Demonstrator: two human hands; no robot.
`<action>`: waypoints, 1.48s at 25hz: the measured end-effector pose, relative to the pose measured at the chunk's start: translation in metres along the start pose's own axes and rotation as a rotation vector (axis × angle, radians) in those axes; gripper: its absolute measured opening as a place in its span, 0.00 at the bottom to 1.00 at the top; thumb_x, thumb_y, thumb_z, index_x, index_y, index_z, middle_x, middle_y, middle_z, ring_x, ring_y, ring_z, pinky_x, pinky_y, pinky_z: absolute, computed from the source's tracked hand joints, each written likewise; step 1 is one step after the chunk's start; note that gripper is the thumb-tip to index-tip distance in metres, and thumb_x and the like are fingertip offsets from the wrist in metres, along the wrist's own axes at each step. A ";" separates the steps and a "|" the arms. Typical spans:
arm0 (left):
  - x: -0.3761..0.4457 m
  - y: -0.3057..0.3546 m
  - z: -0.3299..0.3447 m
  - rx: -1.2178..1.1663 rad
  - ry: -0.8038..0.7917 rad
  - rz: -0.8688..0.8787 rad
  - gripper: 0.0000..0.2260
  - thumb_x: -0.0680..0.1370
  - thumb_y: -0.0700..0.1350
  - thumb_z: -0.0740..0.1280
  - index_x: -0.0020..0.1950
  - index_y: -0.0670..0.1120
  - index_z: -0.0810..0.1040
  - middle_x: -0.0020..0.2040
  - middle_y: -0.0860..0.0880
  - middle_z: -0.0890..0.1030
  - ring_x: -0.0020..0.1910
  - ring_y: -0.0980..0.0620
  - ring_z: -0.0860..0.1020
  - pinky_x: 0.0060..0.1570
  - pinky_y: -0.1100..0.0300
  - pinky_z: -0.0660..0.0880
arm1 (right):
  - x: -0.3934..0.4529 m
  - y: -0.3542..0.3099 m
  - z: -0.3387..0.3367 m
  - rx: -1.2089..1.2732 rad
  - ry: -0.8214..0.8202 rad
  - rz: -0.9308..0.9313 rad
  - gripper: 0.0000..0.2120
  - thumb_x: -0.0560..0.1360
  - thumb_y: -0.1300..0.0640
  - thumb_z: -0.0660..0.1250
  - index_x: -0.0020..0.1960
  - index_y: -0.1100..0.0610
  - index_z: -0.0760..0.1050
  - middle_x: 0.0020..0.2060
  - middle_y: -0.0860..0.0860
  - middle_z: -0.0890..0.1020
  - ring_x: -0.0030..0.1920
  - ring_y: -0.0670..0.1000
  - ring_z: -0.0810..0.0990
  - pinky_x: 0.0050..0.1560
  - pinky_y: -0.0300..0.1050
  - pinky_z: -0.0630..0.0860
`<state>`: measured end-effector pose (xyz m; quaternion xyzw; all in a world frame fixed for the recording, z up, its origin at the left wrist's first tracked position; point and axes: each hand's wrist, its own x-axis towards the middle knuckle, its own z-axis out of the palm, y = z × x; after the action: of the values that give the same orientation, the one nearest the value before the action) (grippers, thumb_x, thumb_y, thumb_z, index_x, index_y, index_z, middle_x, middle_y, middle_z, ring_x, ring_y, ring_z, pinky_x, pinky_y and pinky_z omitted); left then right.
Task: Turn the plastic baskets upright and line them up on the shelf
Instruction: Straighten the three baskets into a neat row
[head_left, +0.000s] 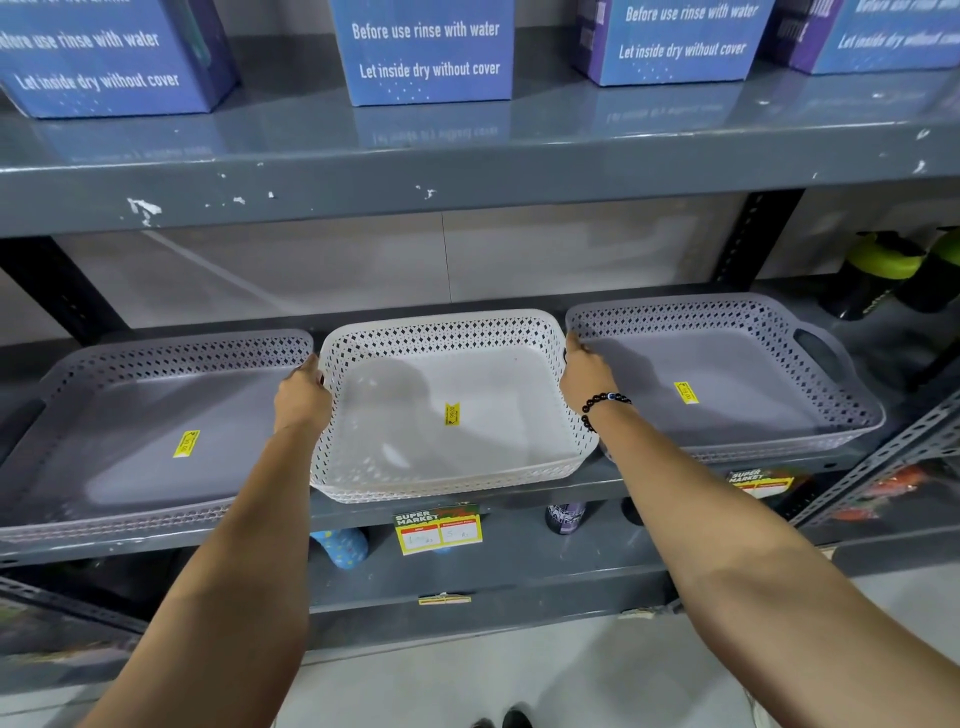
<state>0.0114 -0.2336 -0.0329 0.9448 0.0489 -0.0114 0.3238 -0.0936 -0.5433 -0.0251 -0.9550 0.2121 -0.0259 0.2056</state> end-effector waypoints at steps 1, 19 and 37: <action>0.000 0.000 0.000 -0.001 0.000 -0.001 0.23 0.81 0.34 0.51 0.75 0.47 0.63 0.67 0.35 0.74 0.57 0.34 0.77 0.56 0.43 0.78 | 0.000 0.000 0.000 -0.007 -0.001 -0.004 0.30 0.75 0.73 0.54 0.76 0.64 0.50 0.56 0.67 0.78 0.49 0.59 0.80 0.53 0.52 0.78; -0.006 0.004 -0.004 0.057 -0.001 0.027 0.20 0.82 0.38 0.50 0.74 0.46 0.64 0.62 0.34 0.77 0.58 0.34 0.76 0.55 0.46 0.75 | 0.005 0.001 0.004 -0.061 0.029 -0.013 0.28 0.75 0.73 0.54 0.74 0.65 0.55 0.59 0.67 0.77 0.56 0.63 0.79 0.62 0.60 0.74; -0.004 0.003 -0.004 0.143 -0.002 0.076 0.23 0.80 0.33 0.52 0.75 0.45 0.63 0.63 0.35 0.76 0.58 0.34 0.76 0.55 0.45 0.75 | 0.004 0.002 0.005 -0.052 0.036 -0.028 0.27 0.75 0.73 0.54 0.73 0.66 0.56 0.54 0.66 0.79 0.52 0.63 0.81 0.61 0.62 0.74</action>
<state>0.0081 -0.2341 -0.0279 0.9667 0.0117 -0.0034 0.2555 -0.0902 -0.5449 -0.0302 -0.9623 0.2031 -0.0406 0.1764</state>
